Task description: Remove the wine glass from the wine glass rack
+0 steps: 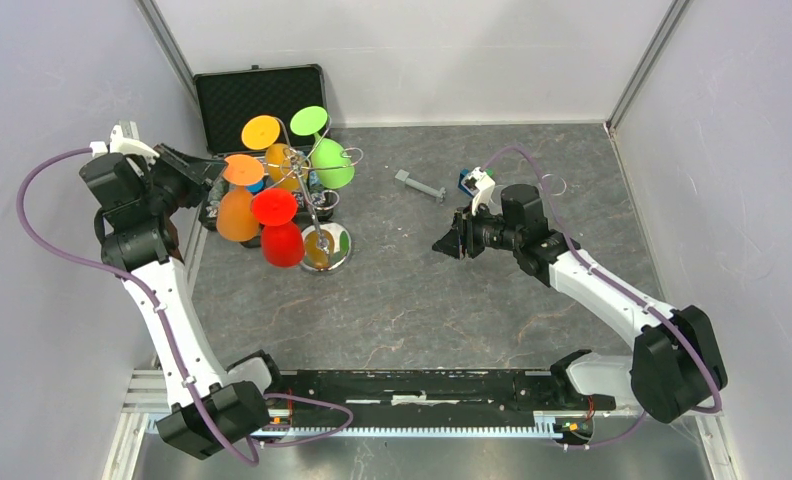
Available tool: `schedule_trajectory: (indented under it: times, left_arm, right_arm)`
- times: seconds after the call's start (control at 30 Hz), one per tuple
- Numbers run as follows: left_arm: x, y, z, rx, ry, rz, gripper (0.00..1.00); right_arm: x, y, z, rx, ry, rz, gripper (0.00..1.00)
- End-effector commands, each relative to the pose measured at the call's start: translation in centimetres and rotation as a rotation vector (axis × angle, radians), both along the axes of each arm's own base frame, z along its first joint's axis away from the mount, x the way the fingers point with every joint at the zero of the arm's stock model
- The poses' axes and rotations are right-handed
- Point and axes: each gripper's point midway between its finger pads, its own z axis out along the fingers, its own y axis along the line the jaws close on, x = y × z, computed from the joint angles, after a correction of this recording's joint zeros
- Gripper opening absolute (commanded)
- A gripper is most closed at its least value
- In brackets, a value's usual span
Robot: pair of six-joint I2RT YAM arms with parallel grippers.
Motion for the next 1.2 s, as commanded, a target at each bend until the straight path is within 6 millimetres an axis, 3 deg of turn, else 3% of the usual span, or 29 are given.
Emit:
schedule_trajectory:
  times: [0.0,0.1,0.27,0.57,0.77,1.17]
  left_arm:
    - [-0.2,-0.6,2.1,-0.011,-0.058,-0.023,0.25]
    - [-0.1,-0.4,1.5,-0.012,-0.043,-0.017,0.34]
    - [-0.2,-0.4,0.6,-0.018,-0.022,-0.015,0.36]
    - [-0.1,-1.2,-0.2,-0.092,-0.030,-0.044,0.22]
    - [0.2,-1.4,0.6,-0.145,-0.065,-0.039,0.02]
    - [-1.2,-0.3,3.1,-0.048,-0.129,0.077,0.02]
  right_arm:
    - [0.4,0.2,0.2,0.007,-0.034,0.011,0.42]
    - [0.4,0.2,0.1,0.006,-0.032,0.012,0.42]
    - [0.5,0.3,0.0,0.004,-0.029,0.016,0.42]
    - [0.6,0.2,-0.4,-0.006,-0.025,0.013,0.40]
    - [0.6,-0.1,-0.4,-0.014,-0.031,-0.001,0.39]
    - [0.6,-0.1,-0.6,-0.017,-0.028,-0.005,0.38]
